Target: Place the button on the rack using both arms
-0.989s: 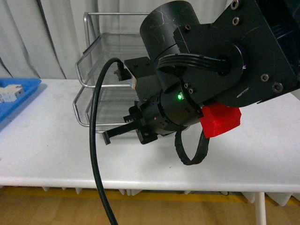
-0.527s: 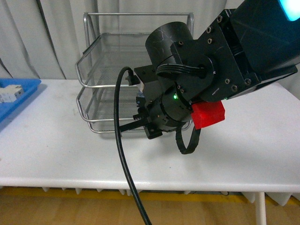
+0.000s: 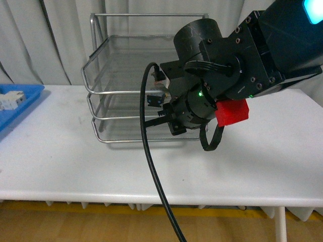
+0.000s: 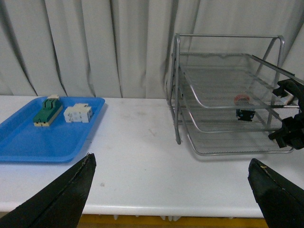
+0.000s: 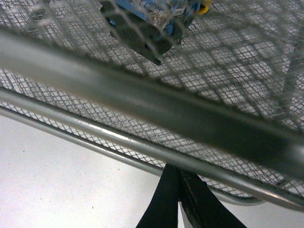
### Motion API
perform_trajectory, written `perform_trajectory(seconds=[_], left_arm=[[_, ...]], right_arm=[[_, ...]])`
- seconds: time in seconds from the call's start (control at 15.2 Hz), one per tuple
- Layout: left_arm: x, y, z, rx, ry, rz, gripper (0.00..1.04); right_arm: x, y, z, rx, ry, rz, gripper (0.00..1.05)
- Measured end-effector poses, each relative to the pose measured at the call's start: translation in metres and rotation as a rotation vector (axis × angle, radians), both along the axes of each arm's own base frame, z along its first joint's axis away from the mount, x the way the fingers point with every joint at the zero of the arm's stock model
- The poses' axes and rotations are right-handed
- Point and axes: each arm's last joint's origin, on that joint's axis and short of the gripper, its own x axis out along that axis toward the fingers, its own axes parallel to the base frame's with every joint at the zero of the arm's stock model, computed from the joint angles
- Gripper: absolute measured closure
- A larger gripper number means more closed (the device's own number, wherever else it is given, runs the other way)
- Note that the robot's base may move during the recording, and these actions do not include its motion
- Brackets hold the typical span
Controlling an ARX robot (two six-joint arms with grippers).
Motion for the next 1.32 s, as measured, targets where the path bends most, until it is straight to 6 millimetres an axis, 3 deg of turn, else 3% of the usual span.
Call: perform_trajectory(seconds=[0.2,0.46,0.53,0.59,0.66,0.73,0.79,0.92,1.05,1.32], left_arm=[[0.000,0.000,0.000,0.000,0.000,0.000,0.07],[0.000,0.000,0.000,0.000,0.000,0.000,0.07],[0.000,0.000,0.000,0.000,0.000,0.000,0.07],[0.000,0.000,0.000,0.000,0.000,0.001,0.07],[0.000,0.000,0.000,0.000,0.000,0.000,0.07],[0.000,0.000,0.000,0.000,0.002,0.001,0.07],[0.000,0.000,0.000,0.000,0.001,0.001,0.07],[0.000,0.000,0.000,0.000,0.000,0.000,0.07],[0.000,0.000,0.000,0.000,0.000,0.000,0.07],[0.000,0.000,0.000,0.000,0.000,0.000,0.07]], right_arm=[[-0.029,-0.010,0.009,0.031,-0.017,0.019,1.03],[-0.095,-0.041,0.046,0.121,-0.151,0.069,1.03],[-0.116,-0.058,0.054,0.137,-0.208,0.067,1.03],[-0.128,-0.071,0.062,0.159,-0.387,-0.030,1.03],[-0.152,-0.105,0.071,0.160,-0.600,-0.253,1.03],[-0.178,-0.142,0.077,0.162,-0.681,-0.368,1.03],[-0.204,-0.173,0.081,0.152,-0.693,-0.426,1.03],[-0.243,-0.204,0.081,0.167,-0.674,-0.414,1.03],[-0.263,-0.207,0.088,0.193,-0.763,-0.401,1.03],[-0.283,-0.206,0.071,0.192,-0.742,-0.398,1.03]])
